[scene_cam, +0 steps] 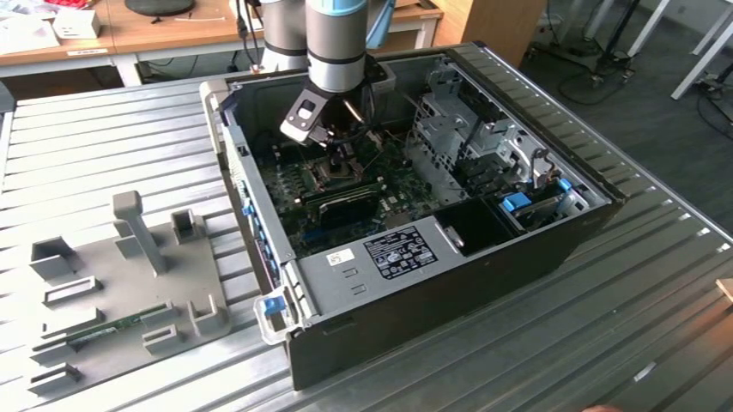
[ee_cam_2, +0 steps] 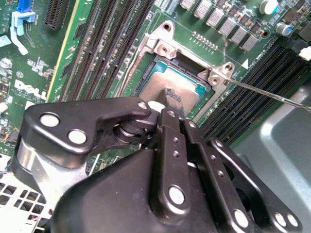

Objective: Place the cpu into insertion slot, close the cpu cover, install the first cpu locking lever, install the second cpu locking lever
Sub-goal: 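Place the cpu into insertion slot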

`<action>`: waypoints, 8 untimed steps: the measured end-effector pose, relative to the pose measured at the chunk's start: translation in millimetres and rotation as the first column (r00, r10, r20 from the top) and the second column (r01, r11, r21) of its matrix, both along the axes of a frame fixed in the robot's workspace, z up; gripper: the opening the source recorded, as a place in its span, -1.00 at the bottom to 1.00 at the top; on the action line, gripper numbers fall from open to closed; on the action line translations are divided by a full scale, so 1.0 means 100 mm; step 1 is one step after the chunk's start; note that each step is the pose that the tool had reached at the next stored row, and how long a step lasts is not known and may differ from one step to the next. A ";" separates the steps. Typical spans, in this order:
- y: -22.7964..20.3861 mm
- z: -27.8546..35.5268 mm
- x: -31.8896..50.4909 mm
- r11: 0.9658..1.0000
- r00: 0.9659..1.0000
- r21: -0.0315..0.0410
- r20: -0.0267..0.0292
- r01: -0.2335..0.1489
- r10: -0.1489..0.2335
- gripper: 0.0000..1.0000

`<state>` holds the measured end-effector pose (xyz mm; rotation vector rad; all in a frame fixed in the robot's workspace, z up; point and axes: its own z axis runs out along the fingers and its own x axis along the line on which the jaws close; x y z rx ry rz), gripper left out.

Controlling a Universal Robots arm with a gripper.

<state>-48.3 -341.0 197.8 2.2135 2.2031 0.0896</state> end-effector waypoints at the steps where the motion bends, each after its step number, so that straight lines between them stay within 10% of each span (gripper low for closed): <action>1: 0.000 0.002 0.000 1.000 1.000 0.000 0.000 0.000 0.000 -0.80; 8: 0.001 0.077 0.001 1.000 1.000 0.000 0.000 0.000 0.000 -0.80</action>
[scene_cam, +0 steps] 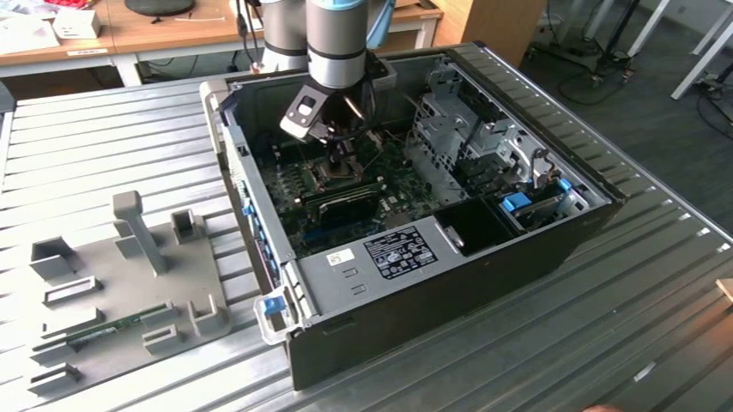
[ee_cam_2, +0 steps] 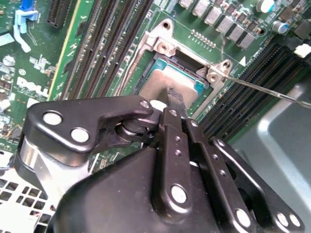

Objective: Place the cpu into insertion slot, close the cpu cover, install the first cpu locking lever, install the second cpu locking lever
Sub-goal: 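Place the cpu into insertion slot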

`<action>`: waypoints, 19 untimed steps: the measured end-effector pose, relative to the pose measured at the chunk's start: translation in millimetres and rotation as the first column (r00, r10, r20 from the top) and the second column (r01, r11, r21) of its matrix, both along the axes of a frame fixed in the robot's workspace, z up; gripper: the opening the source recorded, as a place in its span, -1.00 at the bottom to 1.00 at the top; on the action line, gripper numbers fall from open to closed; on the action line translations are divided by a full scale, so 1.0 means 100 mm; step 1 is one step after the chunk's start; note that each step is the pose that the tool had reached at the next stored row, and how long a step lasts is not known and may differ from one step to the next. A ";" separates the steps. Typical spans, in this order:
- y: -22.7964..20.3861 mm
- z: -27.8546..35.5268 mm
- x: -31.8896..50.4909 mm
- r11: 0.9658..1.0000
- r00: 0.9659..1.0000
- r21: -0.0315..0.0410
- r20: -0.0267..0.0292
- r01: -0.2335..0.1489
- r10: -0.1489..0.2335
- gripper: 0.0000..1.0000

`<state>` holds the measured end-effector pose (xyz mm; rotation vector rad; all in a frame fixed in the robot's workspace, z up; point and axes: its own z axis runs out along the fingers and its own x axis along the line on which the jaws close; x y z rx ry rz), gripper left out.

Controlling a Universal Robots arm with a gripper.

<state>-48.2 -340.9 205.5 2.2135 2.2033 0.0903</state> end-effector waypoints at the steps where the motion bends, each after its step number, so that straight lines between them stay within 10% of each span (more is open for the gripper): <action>1: 0.000 0.019 0.000 1.000 1.000 0.000 0.000 0.000 0.000 -0.80; 12: 0.000 0.262 0.000 1.000 1.000 0.000 0.000 0.000 0.000 -0.80; 19: 0.000 0.274 0.000 1.000 1.000 0.000 0.000 0.000 0.000 -0.80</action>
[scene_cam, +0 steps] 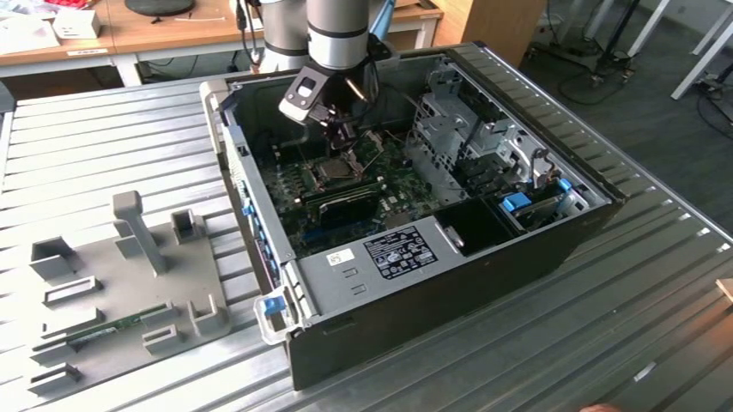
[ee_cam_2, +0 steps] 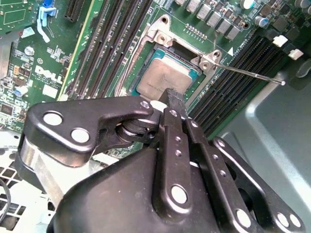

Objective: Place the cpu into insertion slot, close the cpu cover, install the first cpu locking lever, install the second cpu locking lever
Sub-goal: 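Place the cpu into insertion slot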

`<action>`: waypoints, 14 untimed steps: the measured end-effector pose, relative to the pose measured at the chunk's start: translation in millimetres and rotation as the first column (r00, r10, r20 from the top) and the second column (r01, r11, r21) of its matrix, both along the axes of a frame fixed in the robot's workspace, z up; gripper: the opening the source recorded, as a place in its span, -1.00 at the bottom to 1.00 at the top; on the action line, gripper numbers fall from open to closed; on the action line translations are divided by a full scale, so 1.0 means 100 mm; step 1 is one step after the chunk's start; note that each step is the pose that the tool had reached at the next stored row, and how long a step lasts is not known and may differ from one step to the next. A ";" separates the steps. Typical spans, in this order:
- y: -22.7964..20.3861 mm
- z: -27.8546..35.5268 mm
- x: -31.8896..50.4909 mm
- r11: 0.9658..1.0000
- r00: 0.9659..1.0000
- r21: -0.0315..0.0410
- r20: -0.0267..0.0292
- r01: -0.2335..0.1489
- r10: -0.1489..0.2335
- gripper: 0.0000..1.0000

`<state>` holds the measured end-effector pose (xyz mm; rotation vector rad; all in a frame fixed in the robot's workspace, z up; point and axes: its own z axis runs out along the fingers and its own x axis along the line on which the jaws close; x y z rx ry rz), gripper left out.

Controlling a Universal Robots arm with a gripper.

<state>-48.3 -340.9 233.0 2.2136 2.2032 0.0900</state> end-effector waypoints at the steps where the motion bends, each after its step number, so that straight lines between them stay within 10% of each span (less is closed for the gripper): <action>1: 0.000 0.001 0.000 1.000 1.000 0.000 0.000 0.000 0.000 -0.80; 14: 0.000 0.016 0.001 1.000 1.000 0.000 0.000 0.000 0.000 -0.80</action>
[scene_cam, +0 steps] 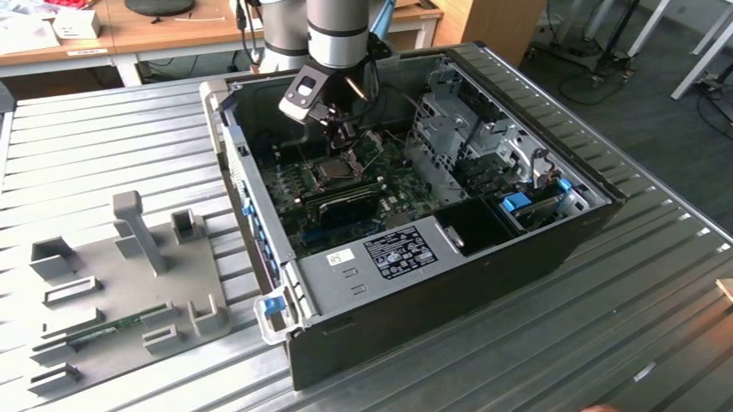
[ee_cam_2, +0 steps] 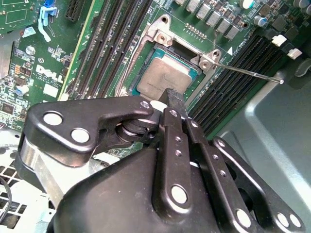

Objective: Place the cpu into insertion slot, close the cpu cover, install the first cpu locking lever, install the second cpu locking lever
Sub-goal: 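Place the cpu into insertion slot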

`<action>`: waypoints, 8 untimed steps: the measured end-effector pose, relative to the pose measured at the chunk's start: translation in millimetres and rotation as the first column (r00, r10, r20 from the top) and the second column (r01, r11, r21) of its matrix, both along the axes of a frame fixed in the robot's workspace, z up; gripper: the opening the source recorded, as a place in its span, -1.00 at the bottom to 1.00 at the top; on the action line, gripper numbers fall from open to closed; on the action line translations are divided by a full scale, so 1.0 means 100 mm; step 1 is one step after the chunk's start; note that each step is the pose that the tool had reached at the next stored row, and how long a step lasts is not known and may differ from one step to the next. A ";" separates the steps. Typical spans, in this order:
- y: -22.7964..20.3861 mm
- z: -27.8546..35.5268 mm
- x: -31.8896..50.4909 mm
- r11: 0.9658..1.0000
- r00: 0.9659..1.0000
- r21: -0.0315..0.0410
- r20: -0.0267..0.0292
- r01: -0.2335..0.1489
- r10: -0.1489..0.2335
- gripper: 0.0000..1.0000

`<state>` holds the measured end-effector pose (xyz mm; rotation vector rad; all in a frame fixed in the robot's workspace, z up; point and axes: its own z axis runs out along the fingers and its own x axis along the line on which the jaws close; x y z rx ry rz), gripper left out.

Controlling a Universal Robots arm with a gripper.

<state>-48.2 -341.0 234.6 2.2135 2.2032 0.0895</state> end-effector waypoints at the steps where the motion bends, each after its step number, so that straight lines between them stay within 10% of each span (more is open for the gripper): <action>1: 0.000 -0.003 0.000 1.000 1.000 0.000 0.000 0.000 0.000 -0.80; 8: 0.000 -0.016 0.014 1.000 1.000 0.000 0.000 0.000 0.000 -0.80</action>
